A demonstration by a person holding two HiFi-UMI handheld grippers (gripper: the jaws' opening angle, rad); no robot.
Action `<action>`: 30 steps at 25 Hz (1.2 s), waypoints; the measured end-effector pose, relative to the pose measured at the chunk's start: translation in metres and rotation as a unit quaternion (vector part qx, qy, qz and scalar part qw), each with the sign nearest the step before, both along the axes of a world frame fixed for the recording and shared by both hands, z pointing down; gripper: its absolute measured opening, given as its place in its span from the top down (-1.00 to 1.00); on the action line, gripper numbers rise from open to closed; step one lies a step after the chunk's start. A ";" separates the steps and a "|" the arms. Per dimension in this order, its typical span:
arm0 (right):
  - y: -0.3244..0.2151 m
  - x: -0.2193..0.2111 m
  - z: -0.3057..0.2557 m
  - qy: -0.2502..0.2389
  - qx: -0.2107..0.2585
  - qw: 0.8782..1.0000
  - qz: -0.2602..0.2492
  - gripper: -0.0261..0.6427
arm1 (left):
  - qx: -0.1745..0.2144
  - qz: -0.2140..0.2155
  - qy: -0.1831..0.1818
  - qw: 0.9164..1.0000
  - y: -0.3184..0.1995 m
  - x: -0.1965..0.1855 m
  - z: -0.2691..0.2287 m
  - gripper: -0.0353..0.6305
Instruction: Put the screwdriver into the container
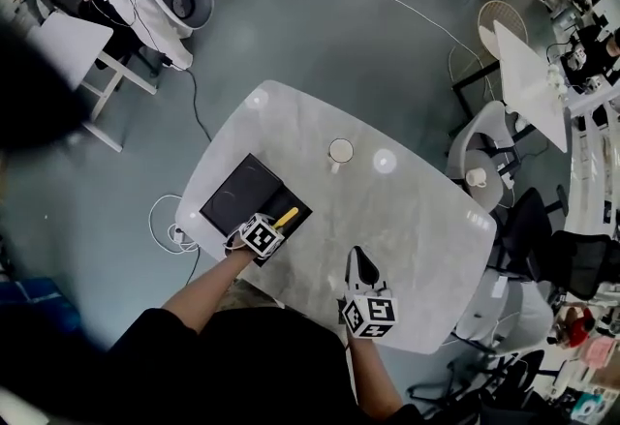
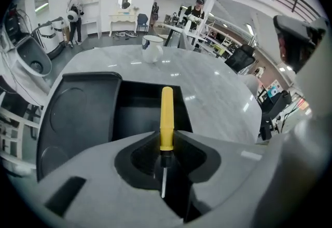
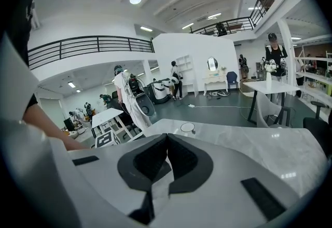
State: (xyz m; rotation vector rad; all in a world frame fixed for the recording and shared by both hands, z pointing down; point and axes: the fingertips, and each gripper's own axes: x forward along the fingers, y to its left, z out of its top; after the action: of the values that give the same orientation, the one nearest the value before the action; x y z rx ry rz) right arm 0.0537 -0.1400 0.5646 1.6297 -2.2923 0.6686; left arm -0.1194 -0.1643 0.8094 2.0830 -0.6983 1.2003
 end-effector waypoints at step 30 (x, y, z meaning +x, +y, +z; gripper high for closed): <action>0.029 0.035 0.005 0.003 -0.023 0.998 0.051 0.89 | -0.090 0.019 0.007 0.996 0.015 0.025 0.039 0.62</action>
State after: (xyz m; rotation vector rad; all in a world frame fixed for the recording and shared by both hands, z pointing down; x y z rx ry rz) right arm 0.0885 -0.1107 0.5694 1.7356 -2.1846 0.7335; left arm -0.0944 -0.1492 0.8488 1.9598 -0.5259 1.2217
